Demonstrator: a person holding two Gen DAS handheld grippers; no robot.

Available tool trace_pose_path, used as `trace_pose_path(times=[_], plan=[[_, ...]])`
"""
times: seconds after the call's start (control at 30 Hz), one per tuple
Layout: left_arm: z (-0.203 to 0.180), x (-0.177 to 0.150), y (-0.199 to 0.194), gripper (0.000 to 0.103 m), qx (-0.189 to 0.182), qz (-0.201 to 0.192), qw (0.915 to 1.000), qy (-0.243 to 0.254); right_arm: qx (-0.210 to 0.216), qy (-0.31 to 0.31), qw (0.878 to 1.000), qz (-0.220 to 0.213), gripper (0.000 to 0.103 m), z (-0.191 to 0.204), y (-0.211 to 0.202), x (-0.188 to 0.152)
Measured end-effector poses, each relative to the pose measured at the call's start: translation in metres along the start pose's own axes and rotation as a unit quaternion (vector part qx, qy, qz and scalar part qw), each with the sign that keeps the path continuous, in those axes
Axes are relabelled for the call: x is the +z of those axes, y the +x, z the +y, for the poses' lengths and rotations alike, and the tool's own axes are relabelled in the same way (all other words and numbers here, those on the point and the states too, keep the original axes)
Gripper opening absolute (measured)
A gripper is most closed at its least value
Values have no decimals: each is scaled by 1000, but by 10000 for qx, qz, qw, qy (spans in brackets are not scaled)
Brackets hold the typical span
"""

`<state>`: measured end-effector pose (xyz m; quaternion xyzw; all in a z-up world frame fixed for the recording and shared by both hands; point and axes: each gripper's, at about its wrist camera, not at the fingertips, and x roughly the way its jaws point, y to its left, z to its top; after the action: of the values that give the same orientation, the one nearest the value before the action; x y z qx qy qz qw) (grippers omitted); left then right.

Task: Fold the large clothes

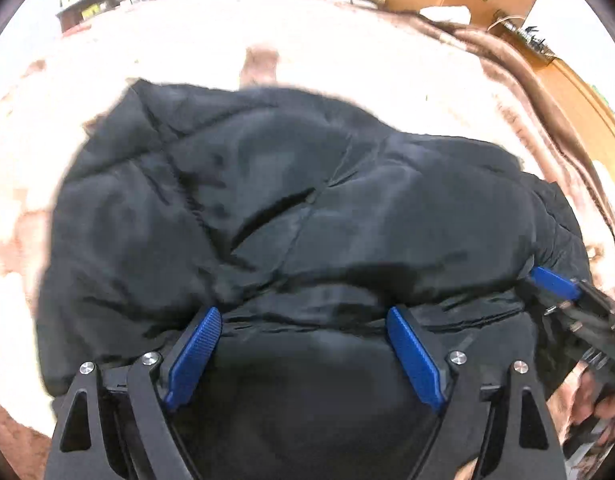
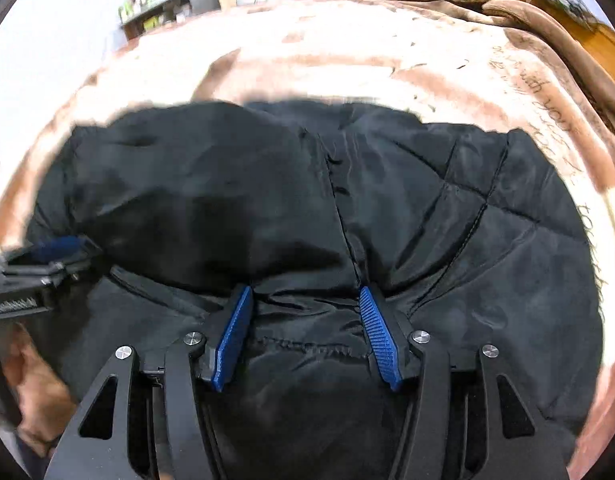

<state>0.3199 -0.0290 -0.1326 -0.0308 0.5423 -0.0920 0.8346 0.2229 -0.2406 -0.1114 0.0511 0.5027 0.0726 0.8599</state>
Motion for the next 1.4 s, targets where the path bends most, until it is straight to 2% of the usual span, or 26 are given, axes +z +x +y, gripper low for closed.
trace_pose_path(times=[0.07,0.13,0.2,0.27,0.3,0.37,0.43,0.57,0.73,0.87,0.9,0.93,1.0,1.07,1.13,1.2,1.33,1.4], plan=[[8,-5,-20,86,318,-257,9992,40,-95,42,9991,-423,56,-9,-31,-1],[18,-11,-31,86,481,-383,9981,40,-238,79,9982,-552,56,-21,-47,-5],[34,-17,-35,86,587,-412,9974,57,-384,156,9983,-421,56,-36,-48,-12],[41,-21,-22,84,688,-220,9973,127,-711,42,9970,-285,56,-46,-37,-20],[42,-23,-12,84,661,-100,9977,134,-786,9,9968,-144,56,-53,-25,-25],[42,-25,4,84,705,18,9975,92,-606,155,9980,22,56,-59,-8,-30],[40,-26,14,84,791,89,9967,150,-676,150,9976,77,56,-57,6,-31],[46,-25,22,84,695,183,9974,18,-660,230,9974,194,56,-59,24,-30],[44,-25,15,84,722,195,9972,-7,-667,185,9973,245,56,-62,16,-27],[41,-27,-11,83,669,36,9977,52,-742,39,9969,244,56,-58,-2,-19],[40,-29,-21,83,654,-41,9978,127,-732,-11,9972,116,56,-58,-13,-16],[40,-30,-29,83,711,-123,9972,207,-740,-38,9973,-7,56,-57,-22,-15],[39,-34,-41,83,1079,-285,9930,395,-834,42,9962,-257,56,-62,-42,-13],[46,-38,-47,83,1455,-449,9875,410,-912,157,9954,-259,56,-68,-45,-17],[57,-41,-37,83,1472,-216,9887,199,-1095,101,9939,-45,56,-70,-35,-26],[73,-46,-19,84,1177,66,9929,-149,-1023,171,9946,98,56,-72,-17,-34],[70,-51,-11,85,1279,31,9917,-145,-1132,122,9934,127,56,-67,-1,-34],[68,-50,-9,86,1219,97,9923,-195,-1030,196,9943,179,56,-69,0,-32]])
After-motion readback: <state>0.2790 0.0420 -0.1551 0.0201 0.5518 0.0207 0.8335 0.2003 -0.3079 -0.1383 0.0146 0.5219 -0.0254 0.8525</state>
